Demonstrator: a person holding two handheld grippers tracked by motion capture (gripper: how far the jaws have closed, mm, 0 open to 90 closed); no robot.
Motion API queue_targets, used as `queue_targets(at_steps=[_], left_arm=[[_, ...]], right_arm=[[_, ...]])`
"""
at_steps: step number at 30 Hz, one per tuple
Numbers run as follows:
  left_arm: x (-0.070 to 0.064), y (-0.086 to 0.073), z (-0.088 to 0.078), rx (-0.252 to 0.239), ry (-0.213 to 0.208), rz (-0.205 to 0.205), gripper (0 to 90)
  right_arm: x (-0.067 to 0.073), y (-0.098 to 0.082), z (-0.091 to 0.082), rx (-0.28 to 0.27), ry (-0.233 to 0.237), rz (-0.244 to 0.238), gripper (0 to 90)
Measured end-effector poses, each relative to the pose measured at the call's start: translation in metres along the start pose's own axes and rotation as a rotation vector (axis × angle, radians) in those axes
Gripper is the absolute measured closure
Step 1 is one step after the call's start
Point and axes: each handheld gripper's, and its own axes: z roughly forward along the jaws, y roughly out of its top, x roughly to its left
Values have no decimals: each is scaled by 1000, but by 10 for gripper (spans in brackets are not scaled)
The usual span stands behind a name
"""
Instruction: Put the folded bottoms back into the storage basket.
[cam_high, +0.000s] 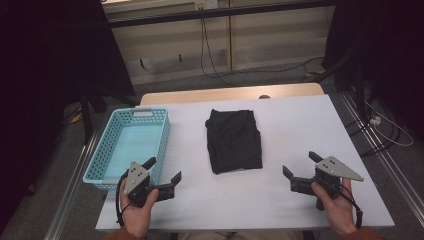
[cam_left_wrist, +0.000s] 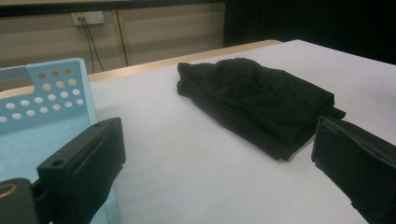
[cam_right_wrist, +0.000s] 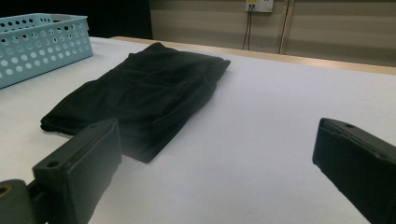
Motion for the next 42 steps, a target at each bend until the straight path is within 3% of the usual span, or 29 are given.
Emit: queue_targets(at_steps=[10, 19, 25, 27, 33, 38, 42], left_arm=[[-1, 1, 2, -3, -4, -6, 30], [-3, 0, 2, -3, -3, 3, 30], [-3, -1, 0, -9, 15, 6, 30], [-2, -1, -1, -14, -8, -2, 30], [-5, 0, 2, -29, -18, -16, 31], [-6, 0, 5, -29, -11, 7, 31], [-7, 2, 7, -32, -6, 8, 31]], right_arm=[[1, 0, 2, 8, 25, -13, 17], [6, 0, 15, 36, 64, -16, 17], [13, 4, 23, 48, 132, -24, 19], [15, 7, 24, 54, 155, -32, 16], [19, 14, 32, 66, 174, -31, 11], [25, 17, 45, 96, 207, -37, 13], [35, 19, 55, 125, 258, -74, 23]])
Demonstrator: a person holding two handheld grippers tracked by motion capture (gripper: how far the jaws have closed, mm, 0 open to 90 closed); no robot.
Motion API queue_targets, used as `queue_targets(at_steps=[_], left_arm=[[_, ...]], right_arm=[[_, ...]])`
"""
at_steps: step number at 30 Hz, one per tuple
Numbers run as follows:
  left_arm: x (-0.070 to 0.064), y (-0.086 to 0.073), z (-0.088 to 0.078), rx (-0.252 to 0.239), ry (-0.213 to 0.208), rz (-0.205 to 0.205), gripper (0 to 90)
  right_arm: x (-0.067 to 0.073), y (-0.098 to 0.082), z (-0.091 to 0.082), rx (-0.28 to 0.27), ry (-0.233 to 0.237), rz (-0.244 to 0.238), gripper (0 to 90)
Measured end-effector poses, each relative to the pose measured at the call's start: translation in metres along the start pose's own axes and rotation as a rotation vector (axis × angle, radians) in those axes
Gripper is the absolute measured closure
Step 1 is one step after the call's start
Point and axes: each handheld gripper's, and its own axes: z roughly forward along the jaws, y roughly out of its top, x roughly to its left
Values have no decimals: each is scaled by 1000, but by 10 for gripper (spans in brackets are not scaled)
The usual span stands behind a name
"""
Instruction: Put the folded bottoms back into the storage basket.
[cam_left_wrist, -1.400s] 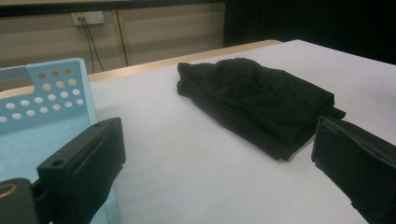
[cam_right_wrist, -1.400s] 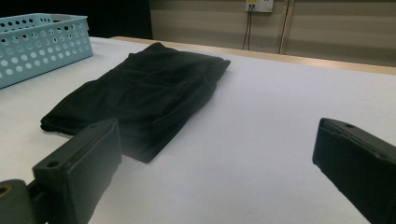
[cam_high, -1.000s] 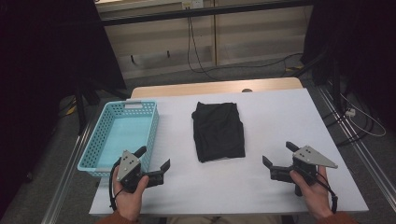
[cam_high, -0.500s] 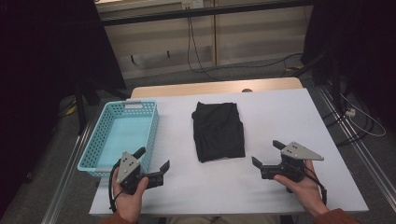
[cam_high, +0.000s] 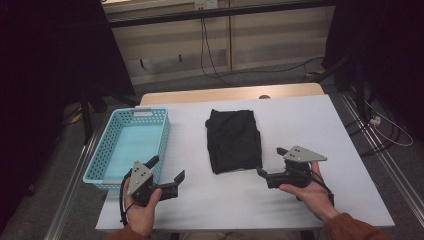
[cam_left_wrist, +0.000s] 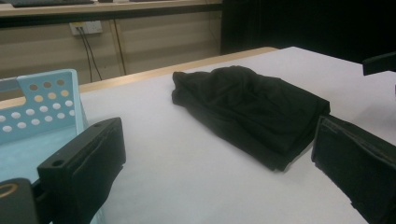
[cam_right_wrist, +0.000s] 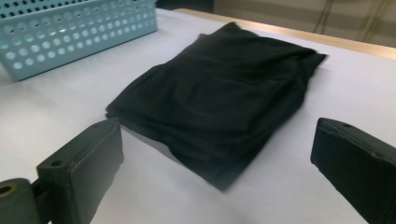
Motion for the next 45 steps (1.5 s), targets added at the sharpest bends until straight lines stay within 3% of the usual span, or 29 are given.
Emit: queue_targets(at_steps=[9, 12, 19, 28, 37, 41, 45], left_arm=[[-4, -1, 5, 15, -3, 24, 34], [-6, 0, 4, 13, -11, 35, 34], [-13, 1, 1, 3, -36, 61, 34], [-13, 2, 5, 7, -49, 54, 34], [-15, 2, 7, 13, -52, 69, 34], [-14, 1, 7, 19, -54, 68, 34], [-14, 1, 6, 26, -60, 66, 34]], right_arm=[[5, 23, 22, -16, 61, -64, 37], [5, 26, 26, -18, 63, -61, 38], [4, 27, 31, 0, 68, -81, 42], [1, 24, 46, 21, 84, -86, 51], [-1, 22, 61, 96, 140, -113, 93], [-2, 29, 65, 97, 146, -120, 120], [-1, 33, 74, 161, 177, -140, 133]])
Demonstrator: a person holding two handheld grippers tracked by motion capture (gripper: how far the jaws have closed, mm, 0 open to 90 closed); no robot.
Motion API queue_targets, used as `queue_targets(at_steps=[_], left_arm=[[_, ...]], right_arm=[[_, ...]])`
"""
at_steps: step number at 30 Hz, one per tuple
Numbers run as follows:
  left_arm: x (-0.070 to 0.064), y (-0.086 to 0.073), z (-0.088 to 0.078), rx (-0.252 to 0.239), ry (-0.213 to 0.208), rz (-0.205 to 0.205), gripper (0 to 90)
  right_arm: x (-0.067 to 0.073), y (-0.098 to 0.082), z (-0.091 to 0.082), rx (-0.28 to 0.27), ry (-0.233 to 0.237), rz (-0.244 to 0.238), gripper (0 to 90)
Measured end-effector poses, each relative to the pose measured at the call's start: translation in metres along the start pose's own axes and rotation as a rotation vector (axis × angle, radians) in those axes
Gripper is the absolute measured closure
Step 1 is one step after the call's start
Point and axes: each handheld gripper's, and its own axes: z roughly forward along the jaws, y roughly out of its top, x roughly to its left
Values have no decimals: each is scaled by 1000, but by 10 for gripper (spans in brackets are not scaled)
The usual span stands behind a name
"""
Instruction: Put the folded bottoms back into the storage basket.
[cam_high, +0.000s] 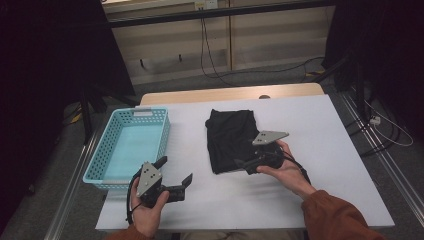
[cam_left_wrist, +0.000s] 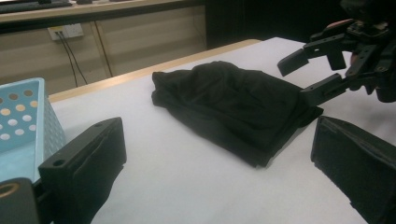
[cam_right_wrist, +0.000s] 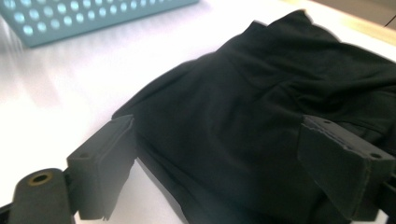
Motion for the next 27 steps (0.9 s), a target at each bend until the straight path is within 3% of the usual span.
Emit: queue_targets(at_steps=[4, 9, 11, 13, 16, 27], left_arm=[[0, 0, -2, 0, -9, -4, 34], [-1, -1, -3, 2, -18, 2, 34], [-1, -1, -3, 4, -17, 2, 34], [-1, -1, -4, 4, -12, 6, 34], [-1, -1, -5, 5, -4, -1, 34], [1, -4, -12, 18, 15, -1, 34]], right_arm=[[-3, 6, 9, 59, 28, 2, 120], [-1, 11, 17, 105, 58, -30, 149], [0, 13, 18, 145, 63, -60, 207], [2, 14, 17, 172, 98, -143, 226], [5, 15, 17, 195, 131, -185, 231], [7, 7, 34, 267, 139, -291, 371]])
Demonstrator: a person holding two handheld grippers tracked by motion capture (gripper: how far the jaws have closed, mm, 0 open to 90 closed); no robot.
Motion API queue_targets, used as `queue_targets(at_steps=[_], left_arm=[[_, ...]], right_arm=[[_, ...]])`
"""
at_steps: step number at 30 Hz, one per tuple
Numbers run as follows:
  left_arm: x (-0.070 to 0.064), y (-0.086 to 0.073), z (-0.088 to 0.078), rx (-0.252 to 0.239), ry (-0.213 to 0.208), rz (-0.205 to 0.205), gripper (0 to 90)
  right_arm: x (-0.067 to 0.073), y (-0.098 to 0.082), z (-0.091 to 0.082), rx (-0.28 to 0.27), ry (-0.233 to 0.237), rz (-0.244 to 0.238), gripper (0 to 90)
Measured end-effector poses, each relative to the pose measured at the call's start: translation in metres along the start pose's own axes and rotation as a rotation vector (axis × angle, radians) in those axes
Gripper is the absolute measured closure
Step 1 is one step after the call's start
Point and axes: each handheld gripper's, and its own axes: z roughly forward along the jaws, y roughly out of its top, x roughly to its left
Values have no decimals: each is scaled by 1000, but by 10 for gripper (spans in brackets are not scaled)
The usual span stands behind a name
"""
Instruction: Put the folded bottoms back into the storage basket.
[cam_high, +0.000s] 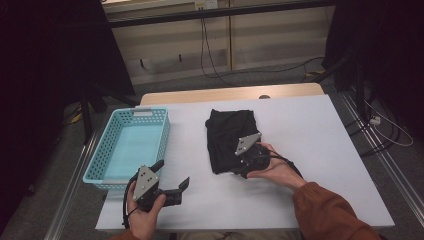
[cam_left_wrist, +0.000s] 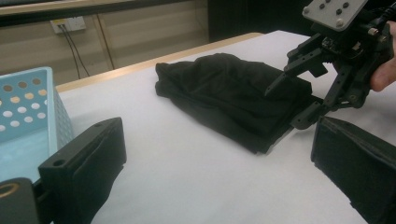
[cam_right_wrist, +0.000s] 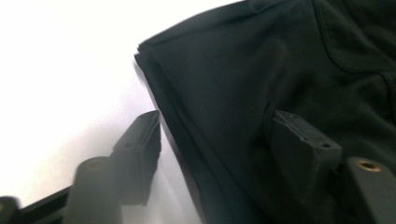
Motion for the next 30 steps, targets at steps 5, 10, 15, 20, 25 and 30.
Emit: queue_targets(at_steps=[5, 10, 15, 20, 25, 30], left_arm=[[-1, -1, -4, 0, 5, -2, 34], [-1, -2, -6, 8, 16, 0, 34], [-1, -3, -6, 12, 17, -1, 34], [-2, -3, -6, 11, 17, 3, 34], [-3, -3, -5, 15, 13, 10, 34], [-3, -3, -4, 18, 11, 10, 34]], right_arm=[[-1, -1, 2, 26, -7, -59, 414], [-3, 2, 3, 47, 11, -70, 453], [-6, 0, 4, 23, 17, -59, 570], [-7, 0, 5, 8, 9, -93, 616], [-3, 1, 6, 13, -24, -127, 710], [1, 1, 7, 9, -56, -172, 774]])
